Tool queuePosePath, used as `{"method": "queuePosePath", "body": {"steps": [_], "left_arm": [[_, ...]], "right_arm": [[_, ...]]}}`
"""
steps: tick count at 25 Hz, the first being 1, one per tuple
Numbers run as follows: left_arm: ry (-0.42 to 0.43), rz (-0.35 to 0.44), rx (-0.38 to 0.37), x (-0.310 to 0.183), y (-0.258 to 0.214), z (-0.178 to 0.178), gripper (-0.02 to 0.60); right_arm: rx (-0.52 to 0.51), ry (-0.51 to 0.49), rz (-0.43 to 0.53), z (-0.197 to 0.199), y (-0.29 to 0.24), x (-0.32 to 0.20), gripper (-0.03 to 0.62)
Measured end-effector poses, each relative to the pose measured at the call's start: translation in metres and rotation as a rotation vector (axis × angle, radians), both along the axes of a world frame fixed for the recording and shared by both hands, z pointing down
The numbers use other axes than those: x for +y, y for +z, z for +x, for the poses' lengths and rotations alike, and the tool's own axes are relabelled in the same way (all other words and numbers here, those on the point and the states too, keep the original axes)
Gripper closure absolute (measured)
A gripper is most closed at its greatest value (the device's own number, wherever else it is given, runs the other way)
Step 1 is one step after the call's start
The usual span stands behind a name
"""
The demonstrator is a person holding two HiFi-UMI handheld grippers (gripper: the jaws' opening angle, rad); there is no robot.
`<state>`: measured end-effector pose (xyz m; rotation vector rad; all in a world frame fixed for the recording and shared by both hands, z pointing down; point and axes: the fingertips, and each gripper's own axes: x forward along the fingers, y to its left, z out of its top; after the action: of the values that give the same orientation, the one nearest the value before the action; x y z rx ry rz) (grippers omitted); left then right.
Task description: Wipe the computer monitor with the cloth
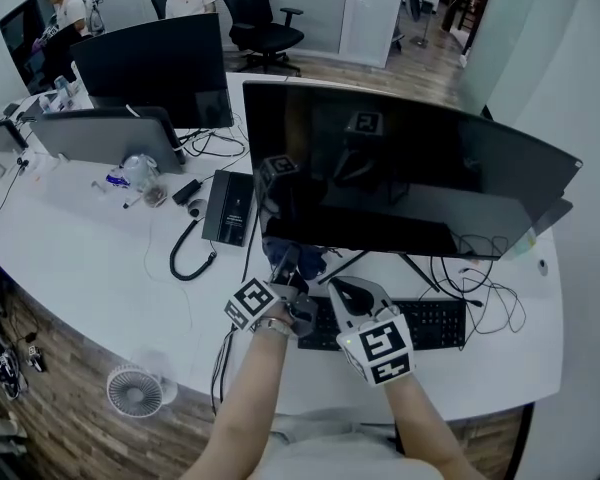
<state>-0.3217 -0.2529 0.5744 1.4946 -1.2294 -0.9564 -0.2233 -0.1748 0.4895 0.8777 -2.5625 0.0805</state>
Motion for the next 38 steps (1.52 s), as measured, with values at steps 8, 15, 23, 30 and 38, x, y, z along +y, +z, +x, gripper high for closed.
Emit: {"method": "queuePosePath", "body": {"steps": [8,15,23,30,38], "left_arm": [[-0.016,-0.030,0.013,-0.002,0.007,0.017,0.522],[-0.027,-0.046,0.009,-0.005,0.011,0.033,0.522],[-0.057,-0.062,0.025,-0.008,0.016,0.045,0.522],[-0.059,-0.062,0.025,-0.010,0.016,0.061,0.522],[-0.035,-0.064,0.027,-0.014,0.016,0.087,0.522]], "right_arm": [[0.003,-0.013,-0.005,0.022,0.000,-0.001,0.586],[0.007,-0.024,-0.008,0.041,0.000,-0.005,0.586],[-0.002,-0.039,-0.024,0.055,0.003,-0.007,0.586],[-0.019,-0.041,-0.024,0.071,0.005,-0.008,0.586],[-0.038,-0.010,-0.045,0.095,0.008,-0.011,0.586]]}}
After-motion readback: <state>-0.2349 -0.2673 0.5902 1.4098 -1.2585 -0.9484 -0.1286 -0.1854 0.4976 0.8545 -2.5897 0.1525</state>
